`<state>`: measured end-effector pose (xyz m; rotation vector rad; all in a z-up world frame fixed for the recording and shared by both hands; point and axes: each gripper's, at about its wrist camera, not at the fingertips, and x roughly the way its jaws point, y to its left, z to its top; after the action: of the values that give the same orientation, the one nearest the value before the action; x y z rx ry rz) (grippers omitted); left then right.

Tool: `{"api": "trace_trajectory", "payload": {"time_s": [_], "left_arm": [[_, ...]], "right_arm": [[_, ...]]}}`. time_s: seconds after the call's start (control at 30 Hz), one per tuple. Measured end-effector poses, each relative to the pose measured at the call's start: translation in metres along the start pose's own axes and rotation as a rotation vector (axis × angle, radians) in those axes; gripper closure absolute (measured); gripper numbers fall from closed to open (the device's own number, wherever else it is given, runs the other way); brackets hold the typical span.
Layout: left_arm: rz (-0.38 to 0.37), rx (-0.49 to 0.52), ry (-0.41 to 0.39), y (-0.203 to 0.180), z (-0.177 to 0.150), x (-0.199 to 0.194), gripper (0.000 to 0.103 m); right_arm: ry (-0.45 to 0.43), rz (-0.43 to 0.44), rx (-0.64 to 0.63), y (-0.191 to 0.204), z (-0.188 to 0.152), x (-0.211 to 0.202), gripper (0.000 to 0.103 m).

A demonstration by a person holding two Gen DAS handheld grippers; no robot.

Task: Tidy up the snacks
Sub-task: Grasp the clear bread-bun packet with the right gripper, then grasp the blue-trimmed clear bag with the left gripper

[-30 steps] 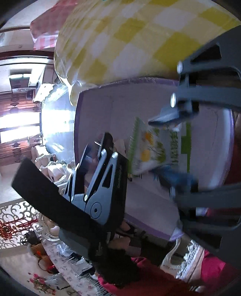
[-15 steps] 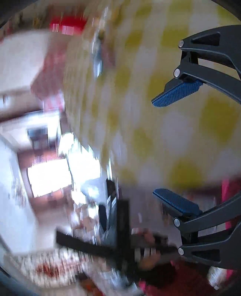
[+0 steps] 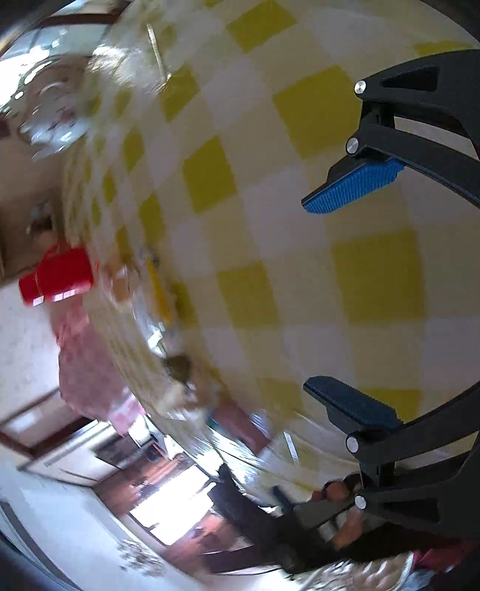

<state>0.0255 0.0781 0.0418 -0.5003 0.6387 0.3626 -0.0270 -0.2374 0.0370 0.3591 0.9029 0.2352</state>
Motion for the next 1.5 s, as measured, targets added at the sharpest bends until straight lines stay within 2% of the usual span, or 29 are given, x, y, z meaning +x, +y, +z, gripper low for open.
{"api": "trace_trajectory", "payload": {"time_s": [0.1,0.17,0.27,0.33,0.43,0.6,0.67,0.7,0.73,0.77,0.93,1.0,1.2,1.27,1.33,1.43,1.5], "left_arm": [[-0.014,-0.129,0.017,0.019,0.005,0.010,0.002],[-0.021,-0.176,-0.037,0.034,0.014,0.004,0.002],[0.019,-0.134,-0.118,0.042,0.018,-0.005,0.002],[0.016,-0.136,-0.104,0.045,0.019,0.000,0.002],[-0.016,-0.136,-0.082,0.043,0.020,0.005,0.002],[-0.030,-0.131,-0.076,0.040,0.022,0.010,0.002],[-0.028,-0.134,-0.069,0.040,0.023,0.013,0.002],[-0.022,-0.136,-0.069,0.041,0.023,0.013,0.002],[-0.016,-0.134,-0.070,0.041,0.024,0.013,0.002],[-0.010,-0.132,-0.070,0.041,0.025,0.014,0.002],[0.002,-0.120,-0.062,0.041,0.026,0.017,0.002],[-0.003,-0.099,-0.034,0.037,0.025,0.022,0.002],[0.035,0.073,0.038,0.007,0.020,0.036,0.002],[0.056,0.092,0.062,0.002,0.019,0.043,0.002],[0.085,0.099,0.115,-0.003,0.022,0.058,0.002],[0.078,0.055,0.120,-0.008,0.034,0.071,0.002],[0.074,0.070,0.160,-0.015,0.042,0.087,0.002]], "right_arm": [[-0.022,-0.059,-0.038,-0.006,0.026,0.012,0.016],[-0.029,-0.077,-0.079,0.001,0.047,0.028,0.016],[-0.045,-0.085,-0.162,0.020,0.094,0.064,0.016],[-0.029,-0.071,-0.220,0.037,0.121,0.092,0.016],[0.027,-0.120,-0.303,0.059,0.147,0.133,0.016],[0.152,-0.217,-0.342,0.069,0.164,0.198,0.016],[0.150,-0.196,-0.308,0.062,0.168,0.201,0.016],[0.146,-0.187,-0.305,0.060,0.168,0.198,0.021],[0.139,-0.178,-0.305,0.059,0.165,0.193,0.033],[0.130,-0.166,-0.309,0.057,0.162,0.185,0.036],[0.094,-0.131,-0.296,0.049,0.118,0.128,0.038],[0.083,-0.109,-0.260,0.045,0.099,0.107,0.038],[0.039,-0.008,-0.147,0.033,0.039,0.051,0.038],[0.013,0.003,-0.131,0.033,0.032,0.040,0.038],[0.023,0.013,-0.121,0.033,0.030,0.041,0.038],[0.047,0.012,-0.113,0.032,0.030,0.047,0.038],[0.043,0.020,-0.107,0.031,0.029,0.044,0.038]]}}
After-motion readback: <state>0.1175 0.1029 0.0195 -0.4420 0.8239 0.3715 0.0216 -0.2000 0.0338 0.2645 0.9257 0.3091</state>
